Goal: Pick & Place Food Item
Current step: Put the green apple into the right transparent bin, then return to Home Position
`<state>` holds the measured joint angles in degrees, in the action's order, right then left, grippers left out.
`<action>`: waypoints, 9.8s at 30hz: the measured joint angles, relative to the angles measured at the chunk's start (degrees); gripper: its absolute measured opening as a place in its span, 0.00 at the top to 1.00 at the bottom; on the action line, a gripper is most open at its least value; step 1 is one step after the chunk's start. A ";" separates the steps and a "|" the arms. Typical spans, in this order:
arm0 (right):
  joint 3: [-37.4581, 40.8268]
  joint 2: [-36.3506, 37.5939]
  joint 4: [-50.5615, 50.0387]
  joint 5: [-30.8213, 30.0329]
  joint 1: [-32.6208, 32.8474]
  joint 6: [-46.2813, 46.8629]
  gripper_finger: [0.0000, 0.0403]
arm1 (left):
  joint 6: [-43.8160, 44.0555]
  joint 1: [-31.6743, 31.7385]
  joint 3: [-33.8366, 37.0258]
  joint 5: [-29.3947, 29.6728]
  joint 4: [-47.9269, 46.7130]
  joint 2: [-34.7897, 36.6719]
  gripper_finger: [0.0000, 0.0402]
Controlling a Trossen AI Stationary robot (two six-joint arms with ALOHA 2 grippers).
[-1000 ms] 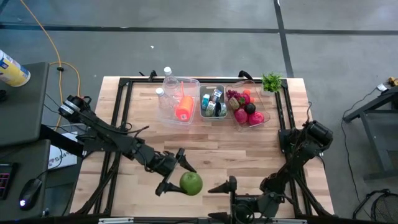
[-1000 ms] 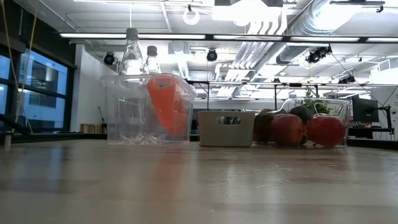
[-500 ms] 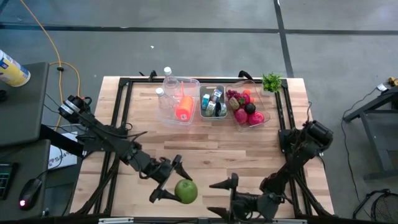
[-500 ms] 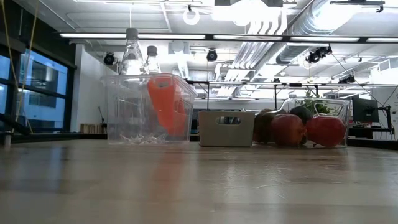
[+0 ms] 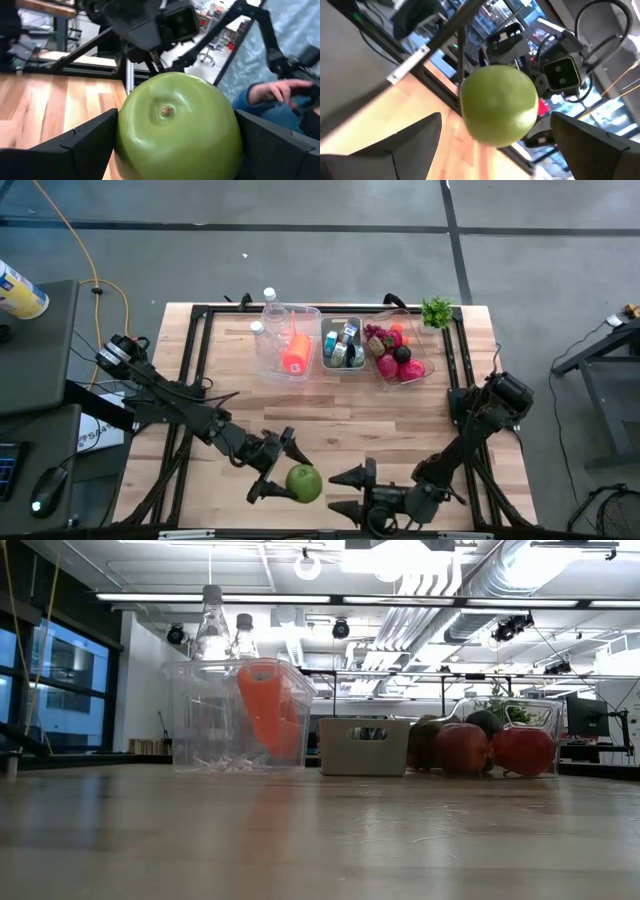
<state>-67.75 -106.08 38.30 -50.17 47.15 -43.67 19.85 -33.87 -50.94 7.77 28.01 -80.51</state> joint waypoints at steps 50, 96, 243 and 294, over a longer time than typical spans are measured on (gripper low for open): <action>0.04 0.07 -14.06 -0.85 -14.39 -11.81 0.22 | -8.10 12.70 0.09 0.32 -5.89 0.11 0.05; 28.41 32.32 -26.05 -36.80 -31.39 48.77 0.19 | -21.92 8.94 0.00 4.50 -10.56 10.17 0.04; 66.94 85.47 -18.42 56.97 -52.22 48.60 1.00 | -10.32 41.16 50.38 -14.76 -26.13 80.30 1.00; 67.28 104.61 -36.59 47.87 -45.26 44.94 1.00 | -12.96 41.16 50.53 -15.04 -26.37 79.16 1.00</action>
<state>-0.47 -1.48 1.72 -2.30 1.89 1.27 6.90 7.29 -0.40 -7.27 1.65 -1.35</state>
